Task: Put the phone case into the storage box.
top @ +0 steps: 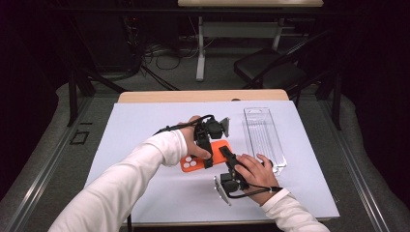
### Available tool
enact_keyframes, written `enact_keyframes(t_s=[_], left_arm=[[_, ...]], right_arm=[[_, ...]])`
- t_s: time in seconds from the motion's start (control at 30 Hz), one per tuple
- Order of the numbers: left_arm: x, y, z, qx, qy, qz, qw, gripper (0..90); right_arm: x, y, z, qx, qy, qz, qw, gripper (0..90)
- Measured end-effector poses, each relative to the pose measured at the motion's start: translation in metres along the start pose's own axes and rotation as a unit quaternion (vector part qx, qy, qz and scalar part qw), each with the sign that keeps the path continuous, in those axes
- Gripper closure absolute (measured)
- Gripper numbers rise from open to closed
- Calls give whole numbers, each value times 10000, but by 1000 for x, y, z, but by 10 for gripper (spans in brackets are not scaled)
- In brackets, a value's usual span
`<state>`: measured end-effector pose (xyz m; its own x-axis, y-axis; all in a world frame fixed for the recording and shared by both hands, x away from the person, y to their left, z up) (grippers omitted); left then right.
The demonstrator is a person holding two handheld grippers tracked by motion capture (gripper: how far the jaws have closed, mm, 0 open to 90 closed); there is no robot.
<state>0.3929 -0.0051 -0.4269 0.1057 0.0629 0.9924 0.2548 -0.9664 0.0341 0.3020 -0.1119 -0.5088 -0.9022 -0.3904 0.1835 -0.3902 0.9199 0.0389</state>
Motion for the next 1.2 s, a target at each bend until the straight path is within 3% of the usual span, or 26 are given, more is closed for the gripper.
enact_keyframes(t_s=[1.2], left_arm=[[0, -5, 6, 170, -403, -114, 9990, 154]], right_arm=[[0, -1, 1, 62, -231, -107, 9997, 849]])
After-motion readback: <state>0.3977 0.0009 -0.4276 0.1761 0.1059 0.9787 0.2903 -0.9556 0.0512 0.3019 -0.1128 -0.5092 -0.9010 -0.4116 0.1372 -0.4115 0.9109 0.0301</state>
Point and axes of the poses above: each handheld gripper's, and its own axes: x roughly backward along the jaws, y roughly out of its top, z roughly to its left, the point moved 2 cm from there along -x, roughly forward along the jaws, and after that the axes turned 2 degrees about -x, right-handed, at the moved point
